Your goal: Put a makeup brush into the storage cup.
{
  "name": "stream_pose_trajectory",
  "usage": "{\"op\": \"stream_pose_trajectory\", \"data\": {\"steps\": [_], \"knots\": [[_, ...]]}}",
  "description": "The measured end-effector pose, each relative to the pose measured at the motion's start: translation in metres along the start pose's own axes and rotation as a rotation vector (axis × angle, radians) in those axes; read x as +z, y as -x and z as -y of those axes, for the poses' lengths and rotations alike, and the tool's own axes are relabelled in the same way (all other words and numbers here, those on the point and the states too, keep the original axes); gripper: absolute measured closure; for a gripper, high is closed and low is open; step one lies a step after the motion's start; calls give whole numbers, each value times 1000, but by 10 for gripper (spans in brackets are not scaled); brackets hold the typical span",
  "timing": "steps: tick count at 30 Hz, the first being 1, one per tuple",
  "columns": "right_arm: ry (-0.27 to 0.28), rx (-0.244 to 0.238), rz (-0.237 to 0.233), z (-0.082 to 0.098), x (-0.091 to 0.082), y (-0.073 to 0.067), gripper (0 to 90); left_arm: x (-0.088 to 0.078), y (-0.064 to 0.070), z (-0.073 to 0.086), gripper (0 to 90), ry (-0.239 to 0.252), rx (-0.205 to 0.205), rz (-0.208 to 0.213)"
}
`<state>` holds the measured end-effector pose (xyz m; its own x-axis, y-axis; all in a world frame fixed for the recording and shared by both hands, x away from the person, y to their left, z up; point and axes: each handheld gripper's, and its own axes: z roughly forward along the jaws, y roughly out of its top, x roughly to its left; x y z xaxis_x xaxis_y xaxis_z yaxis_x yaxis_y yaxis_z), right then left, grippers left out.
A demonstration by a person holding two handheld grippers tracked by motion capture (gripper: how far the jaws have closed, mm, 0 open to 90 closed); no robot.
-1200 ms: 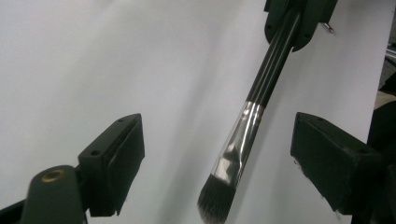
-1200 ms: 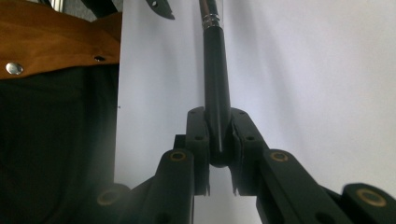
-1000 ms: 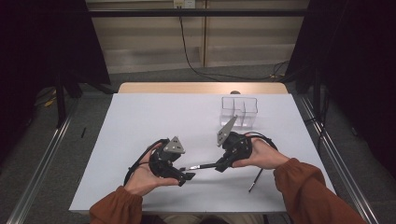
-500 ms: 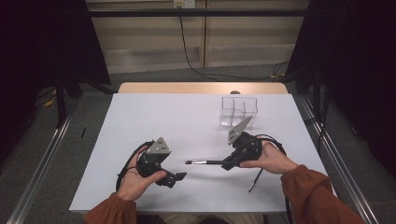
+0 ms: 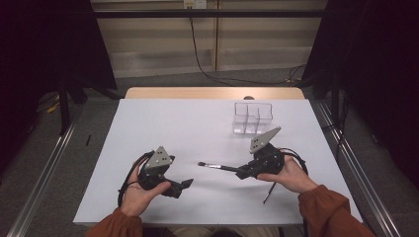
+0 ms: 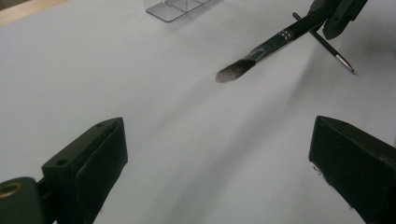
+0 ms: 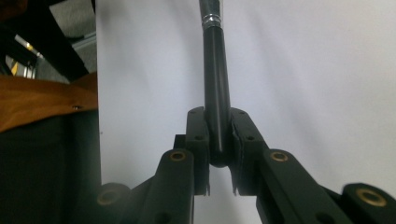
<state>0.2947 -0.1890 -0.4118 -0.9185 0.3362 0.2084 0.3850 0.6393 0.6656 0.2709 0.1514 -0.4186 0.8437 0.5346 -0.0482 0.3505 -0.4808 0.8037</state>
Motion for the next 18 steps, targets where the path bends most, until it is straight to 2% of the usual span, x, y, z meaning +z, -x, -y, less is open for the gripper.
{"op": "stream_pose_trajectory", "data": {"steps": [4, 8, 18], "knots": [[42, 38, 5, 6, 1, 2, 797, 0, -2, 5, 44, 0, -21, 0], [99, 39, 11, 9, 0, 1, 797, -1, -2, 8, 44, 15, -15, -26], [201, 55, 6, 16, 2, -1, 797, -3, -1, 8, 44, 32, -21, -37]]}}
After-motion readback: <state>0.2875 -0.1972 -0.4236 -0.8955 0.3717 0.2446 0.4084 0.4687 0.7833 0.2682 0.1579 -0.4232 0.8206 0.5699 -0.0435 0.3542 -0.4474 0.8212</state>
